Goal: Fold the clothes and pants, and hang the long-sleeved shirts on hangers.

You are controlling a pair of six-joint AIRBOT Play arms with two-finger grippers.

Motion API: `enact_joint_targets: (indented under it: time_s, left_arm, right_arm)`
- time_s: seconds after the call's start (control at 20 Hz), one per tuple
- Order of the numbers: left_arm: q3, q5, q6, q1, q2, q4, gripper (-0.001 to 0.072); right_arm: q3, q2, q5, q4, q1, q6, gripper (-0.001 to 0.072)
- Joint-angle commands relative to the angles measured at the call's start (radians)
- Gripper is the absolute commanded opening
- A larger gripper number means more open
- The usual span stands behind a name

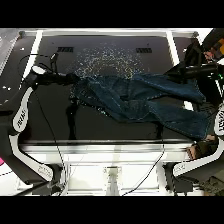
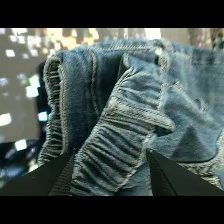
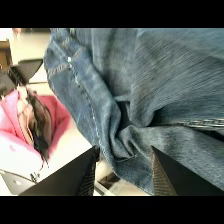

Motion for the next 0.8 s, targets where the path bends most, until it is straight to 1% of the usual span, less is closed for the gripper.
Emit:
enact_joint_targets:
  time_s: [0.0,0.15,0.3,0.35,0.4,0.45,0.6,0.65,0.75]
  left_arm:
    - [0.039,-0.061,-0.011,0.002,-0.037,0.051,0.049]
    - [0.04,-0.072,-0.001,0.002,-0.05,0.043,0.0489]
    - [0.04,-0.106,0.091,-0.002,-0.05,-0.061,0.0485]
    - [0.04,-0.116,0.107,-0.002,-0.05,-0.083,0.0409]
    - [0.04,-0.13,0.107,-0.002,-0.05,-0.085,0.0187]
    - [0.04,-0.146,0.117,-0.002,-0.048,-0.085,0.0041]
    - [0.041,-0.221,0.233,0.003,-0.027,-0.119,0.0036]
    - [0.041,-0.243,0.247,0.006,-0.009,-0.113,0.0035]
    - [0.041,-0.29,0.285,0.011,0.026,-0.106,0.0035]
  right_arm:
    - [0.001,0.0,0.004,-0.011,0.056,-0.002,0.0387]
    - [0.001,0.0,0.01,-0.011,0.069,-0.001,0.0387]
    - [0.001,0.0,0.01,-0.012,0.069,0.001,0.0387]
    - [0.001,0.0,0.009,-0.012,0.069,0.001,0.0387]
    - [0.001,0.0,0.009,-0.012,0.069,0.001,0.0387]
    - [0.001,0.0,0.009,-0.012,0.069,0.002,0.0387]
    - [0.001,0.0,0.008,-0.012,0.069,0.002,0.0386]
    - [0.001,0.0,0.008,-0.012,0.069,0.002,0.0386]
    - [0.001,-0.004,0.001,-0.01,0.069,0.041,0.0386]
